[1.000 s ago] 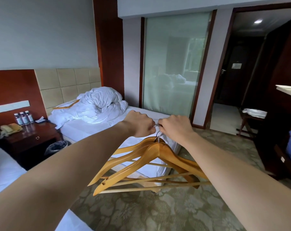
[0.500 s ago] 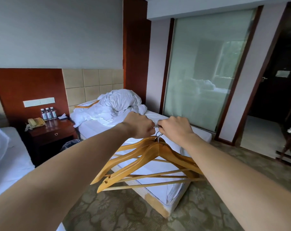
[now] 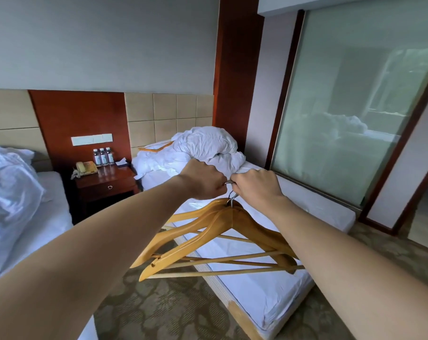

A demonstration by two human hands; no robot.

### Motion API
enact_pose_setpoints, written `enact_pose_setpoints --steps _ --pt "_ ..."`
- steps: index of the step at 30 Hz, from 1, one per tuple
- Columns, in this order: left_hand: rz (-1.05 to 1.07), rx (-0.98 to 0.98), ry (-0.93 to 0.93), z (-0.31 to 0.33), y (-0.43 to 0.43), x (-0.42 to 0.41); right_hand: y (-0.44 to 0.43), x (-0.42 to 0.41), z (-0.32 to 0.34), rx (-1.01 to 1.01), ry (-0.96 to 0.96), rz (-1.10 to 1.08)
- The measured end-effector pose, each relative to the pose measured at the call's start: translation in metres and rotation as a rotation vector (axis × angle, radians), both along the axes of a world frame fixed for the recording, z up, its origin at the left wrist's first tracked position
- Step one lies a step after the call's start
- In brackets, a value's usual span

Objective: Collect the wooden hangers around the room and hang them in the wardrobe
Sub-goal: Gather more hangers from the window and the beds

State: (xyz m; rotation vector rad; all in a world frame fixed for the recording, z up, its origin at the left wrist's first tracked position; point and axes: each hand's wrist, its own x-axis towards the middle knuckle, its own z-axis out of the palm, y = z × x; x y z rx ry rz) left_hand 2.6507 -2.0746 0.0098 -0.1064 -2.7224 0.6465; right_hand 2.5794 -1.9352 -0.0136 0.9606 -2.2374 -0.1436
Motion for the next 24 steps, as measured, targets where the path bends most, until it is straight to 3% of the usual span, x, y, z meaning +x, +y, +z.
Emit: enact_pose_setpoints --steps 7,12,24 --pt "0.078 0.009 0.003 -0.002 -0.070 -0.052 -0.074 -0.057 0.002 0.060 0.018 0.094" --pt "0.116 0.010 -0.004 0.000 -0.131 -0.088 -0.141 -0.102 0.002 -0.026 -0.023 0.102" --pt "0.117 -0.016 -0.026 -0.003 -0.237 -0.180 -0.244 -0.192 -0.008 -0.026 -0.080 0.178"
